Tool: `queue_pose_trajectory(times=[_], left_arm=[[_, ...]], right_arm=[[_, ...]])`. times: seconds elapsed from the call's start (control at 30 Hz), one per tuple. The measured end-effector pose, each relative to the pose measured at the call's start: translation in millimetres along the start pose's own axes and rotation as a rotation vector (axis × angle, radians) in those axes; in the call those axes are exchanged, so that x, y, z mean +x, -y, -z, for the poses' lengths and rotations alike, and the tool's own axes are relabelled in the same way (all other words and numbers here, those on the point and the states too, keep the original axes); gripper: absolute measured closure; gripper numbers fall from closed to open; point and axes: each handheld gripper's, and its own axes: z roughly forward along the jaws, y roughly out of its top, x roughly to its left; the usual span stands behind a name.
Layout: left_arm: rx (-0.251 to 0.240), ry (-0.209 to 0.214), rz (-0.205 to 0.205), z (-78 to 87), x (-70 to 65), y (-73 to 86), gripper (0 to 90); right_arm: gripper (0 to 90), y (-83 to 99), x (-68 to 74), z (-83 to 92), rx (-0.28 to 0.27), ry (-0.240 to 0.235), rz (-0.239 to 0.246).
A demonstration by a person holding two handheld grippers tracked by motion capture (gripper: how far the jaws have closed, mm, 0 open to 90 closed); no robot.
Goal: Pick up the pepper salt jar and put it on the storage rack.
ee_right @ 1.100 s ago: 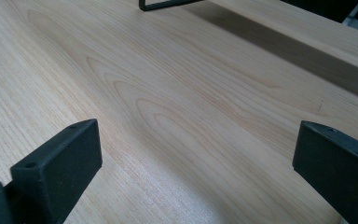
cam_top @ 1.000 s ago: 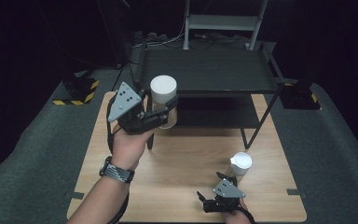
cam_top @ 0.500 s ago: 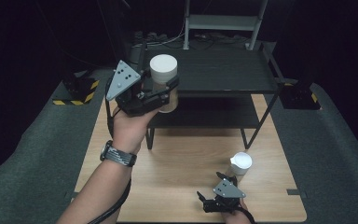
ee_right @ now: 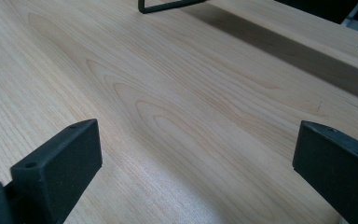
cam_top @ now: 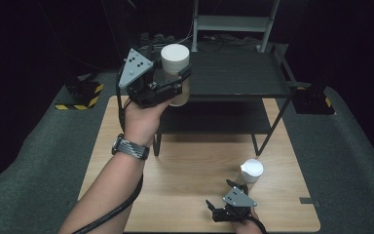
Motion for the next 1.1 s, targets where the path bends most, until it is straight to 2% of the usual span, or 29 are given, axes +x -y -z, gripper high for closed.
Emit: queue_pose_trajectory(times=[0.5,1.1], left_arm=[[-0.001,-0.044,-0.022,-32.9,-1.5,-3.0,34.4],[0.008,-0.082,0.001,-55.1,0.6,6.3,34.4]], right_arm=[[0.4,0.8,-0.5,0.5,-0.005,-0.004,0.002],[0.4,1.5,-0.7,0.8,-0.008,-0.007,0.006]])
